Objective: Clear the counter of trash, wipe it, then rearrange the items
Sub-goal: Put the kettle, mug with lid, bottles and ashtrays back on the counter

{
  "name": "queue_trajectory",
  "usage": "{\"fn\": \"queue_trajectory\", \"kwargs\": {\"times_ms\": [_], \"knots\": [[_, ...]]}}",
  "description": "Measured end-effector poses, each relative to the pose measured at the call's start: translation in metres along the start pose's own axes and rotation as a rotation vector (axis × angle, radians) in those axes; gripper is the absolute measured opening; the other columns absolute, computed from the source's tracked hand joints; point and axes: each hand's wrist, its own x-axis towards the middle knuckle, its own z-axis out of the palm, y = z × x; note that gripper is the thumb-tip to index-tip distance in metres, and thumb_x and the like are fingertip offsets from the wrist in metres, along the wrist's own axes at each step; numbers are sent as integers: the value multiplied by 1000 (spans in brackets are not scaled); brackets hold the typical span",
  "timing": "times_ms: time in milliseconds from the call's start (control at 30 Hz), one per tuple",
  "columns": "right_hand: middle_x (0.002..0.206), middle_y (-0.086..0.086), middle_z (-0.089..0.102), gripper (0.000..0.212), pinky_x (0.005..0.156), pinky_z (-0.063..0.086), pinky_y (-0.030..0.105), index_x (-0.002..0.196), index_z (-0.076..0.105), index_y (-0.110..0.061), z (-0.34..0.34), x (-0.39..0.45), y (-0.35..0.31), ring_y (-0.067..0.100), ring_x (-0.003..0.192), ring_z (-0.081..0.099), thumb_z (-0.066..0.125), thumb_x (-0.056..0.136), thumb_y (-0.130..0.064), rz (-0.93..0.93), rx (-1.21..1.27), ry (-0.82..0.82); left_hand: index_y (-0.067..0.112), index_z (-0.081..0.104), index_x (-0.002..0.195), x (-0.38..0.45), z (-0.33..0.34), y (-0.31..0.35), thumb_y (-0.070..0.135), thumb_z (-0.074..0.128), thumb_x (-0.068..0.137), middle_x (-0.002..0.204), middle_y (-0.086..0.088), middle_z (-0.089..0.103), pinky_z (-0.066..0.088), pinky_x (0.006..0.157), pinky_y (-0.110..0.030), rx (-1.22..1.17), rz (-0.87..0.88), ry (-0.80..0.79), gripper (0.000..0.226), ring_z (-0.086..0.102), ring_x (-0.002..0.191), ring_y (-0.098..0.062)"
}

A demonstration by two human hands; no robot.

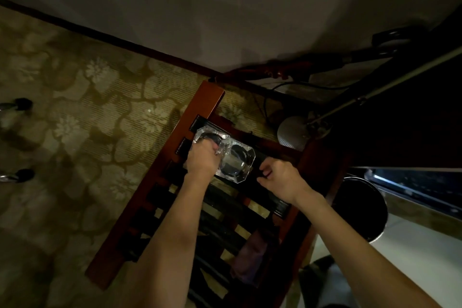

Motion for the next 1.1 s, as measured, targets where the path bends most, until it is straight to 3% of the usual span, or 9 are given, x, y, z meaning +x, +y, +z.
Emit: {"fn": "queue_trajectory", "kwargs": {"times_ms": [200, 333, 400, 467, 567, 633, 767, 933, 1100], "knots": [[109, 4, 65, 36, 81, 51, 26, 119, 58, -12, 0, 1, 9, 16, 95, 63, 66, 88, -29, 83, 134, -13, 5, 69, 99, -5, 2, 0, 25, 71, 85, 99, -12, 72, 46, 79, -26, -107, -8, 31, 25, 66, 94, -24], [105, 5, 64, 36, 78, 47, 28, 113, 60, -8, -6, -6, 7, 15, 91, 59, 64, 89, -34, 145, 394, -12, 3, 70, 102, -21, -5, -1, 18, 74, 81, 100, -9, 72, 46, 77, -21, -168, 56, 57, 25, 68, 92, -20], [105, 5, 63, 40, 76, 50, 33, 117, 58, -4, -14, -15, 2, 17, 88, 61, 63, 90, -34, 160, 537, -23, 5, 69, 105, -31, -12, -2, 18, 74, 80, 102, -7, 72, 52, 79, -24, -238, 63, 34, 29, 68, 90, -18], [100, 0, 66, 48, 66, 52, 28, 129, 51, -4, -24, -27, -5, 16, 78, 65, 61, 91, -33, 137, 608, -31, 6, 67, 108, -44, -24, 2, 17, 74, 80, 103, -9, 71, 58, 81, -36, -384, 37, -17, 31, 69, 88, -20], [79, -3, 71, 18, 51, 47, 19, 101, 69, -12, -43, -51, -16, 10, 65, 65, 61, 93, -27, -13, 602, 100, 3, 66, 109, -71, -50, 20, 11, 73, 81, 101, -13, 70, 60, 76, -36, -552, 40, -86, 29, 70, 85, -22], [62, -3, 66, 19, 49, 44, 18, 78, 70, -13, -61, -70, -28, 5, 52, 59, 62, 92, -23, -82, 604, 210, 3, 66, 109, -91, -73, 35, 10, 72, 82, 99, -14, 70, 59, 72, -32, -610, 74, -107, 28, 70, 85, -22], [71, 18, 69, 24, 51, 47, 17, 81, 75, 0, -108, -114, -59, 7, 52, 59, 64, 90, -20, -158, 635, 234, 11, 69, 99, -128, -123, 66, 12, 72, 82, 91, -7, 72, 55, 63, -20, -633, 168, -98, 18, 70, 81, -15], [50, 0, 64, 22, 47, 48, 17, 77, 75, 0, -168, -179, -93, 6, 44, 57, 66, 87, -18, -233, 687, 228, 11, 69, 97, -186, -184, 100, 16, 74, 77, 89, -4, 74, 58, 68, -25, -713, 263, -132, 21, 72, 82, -14], [55, 15, 63, 24, 47, 46, 24, 67, 76, -5, -220, -254, -119, 21, 48, 57, 70, 82, -24, -298, 717, 240, 8, 68, 97, -256, -234, 138, 21, 76, 73, 81, -3, 74, 48, 50, -13, -746, 358, -113, 29, 68, 63, -3]]}}
